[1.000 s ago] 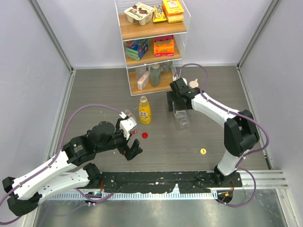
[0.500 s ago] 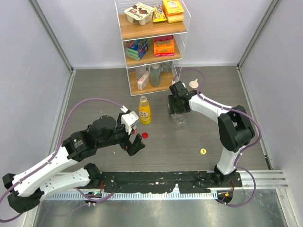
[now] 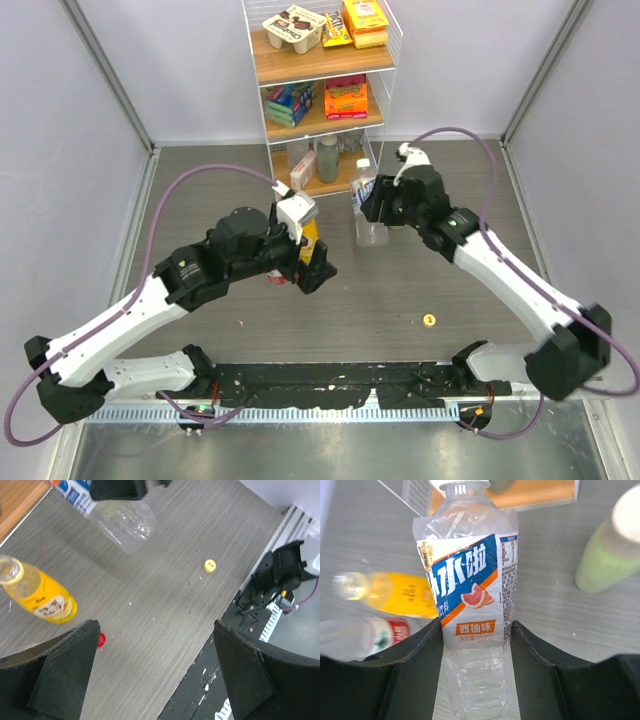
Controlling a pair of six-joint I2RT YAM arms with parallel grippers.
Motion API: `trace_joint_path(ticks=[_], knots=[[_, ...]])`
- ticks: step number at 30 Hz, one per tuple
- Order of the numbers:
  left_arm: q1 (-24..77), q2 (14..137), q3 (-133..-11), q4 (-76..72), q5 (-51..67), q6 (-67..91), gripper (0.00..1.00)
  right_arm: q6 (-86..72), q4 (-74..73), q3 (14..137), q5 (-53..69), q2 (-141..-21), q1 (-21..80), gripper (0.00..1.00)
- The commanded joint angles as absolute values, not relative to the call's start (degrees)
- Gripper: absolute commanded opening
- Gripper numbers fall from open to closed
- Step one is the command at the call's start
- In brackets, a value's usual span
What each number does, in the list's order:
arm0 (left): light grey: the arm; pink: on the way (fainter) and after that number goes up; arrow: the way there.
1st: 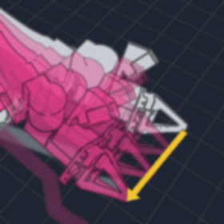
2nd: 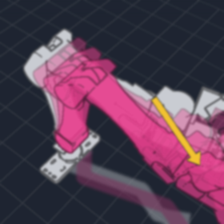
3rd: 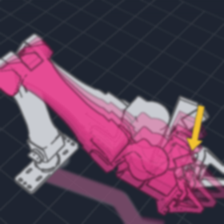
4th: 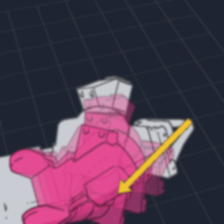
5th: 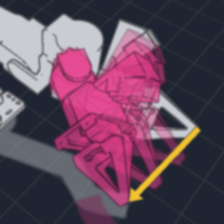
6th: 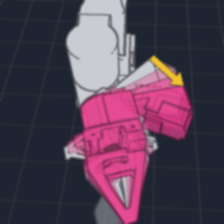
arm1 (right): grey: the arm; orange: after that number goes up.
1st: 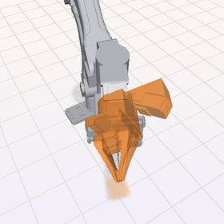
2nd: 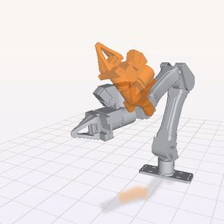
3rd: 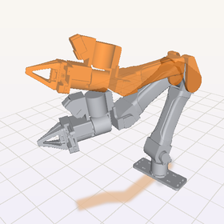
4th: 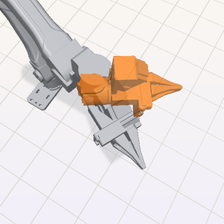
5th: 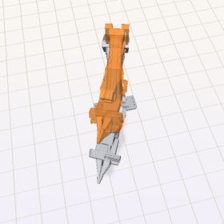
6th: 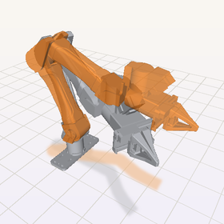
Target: Unscrew the bottle caps
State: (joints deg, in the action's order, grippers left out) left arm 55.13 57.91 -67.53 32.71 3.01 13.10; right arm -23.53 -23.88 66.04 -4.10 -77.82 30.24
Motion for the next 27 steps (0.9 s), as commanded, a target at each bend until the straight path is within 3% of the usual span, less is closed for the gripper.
trace_joint_path(ticks=[1,11,16,27], knots=[[55.1,63.5,-72.9,26.8,2.1,16.9,1.00,-29.2,-12.1,60.8,-2.0,-65.9,30.0,0.37],[53.9,73.6,-79.0,18.4,6.3,21.6,1.00,-37.5,-1.9,51.0,-1.1,-47.5,29.7,0.34],[52.2,75.3,-78.4,12.2,13.9,22.3,1.00,-39.2,-0.6,49.8,-1.9,-40.8,29.7,0.33],[51.8,80.2,-83.7,11.0,14.7,22.9,1.00,-43.7,-1.1,49.7,-6.1,-37.3,29.6,0.27]])
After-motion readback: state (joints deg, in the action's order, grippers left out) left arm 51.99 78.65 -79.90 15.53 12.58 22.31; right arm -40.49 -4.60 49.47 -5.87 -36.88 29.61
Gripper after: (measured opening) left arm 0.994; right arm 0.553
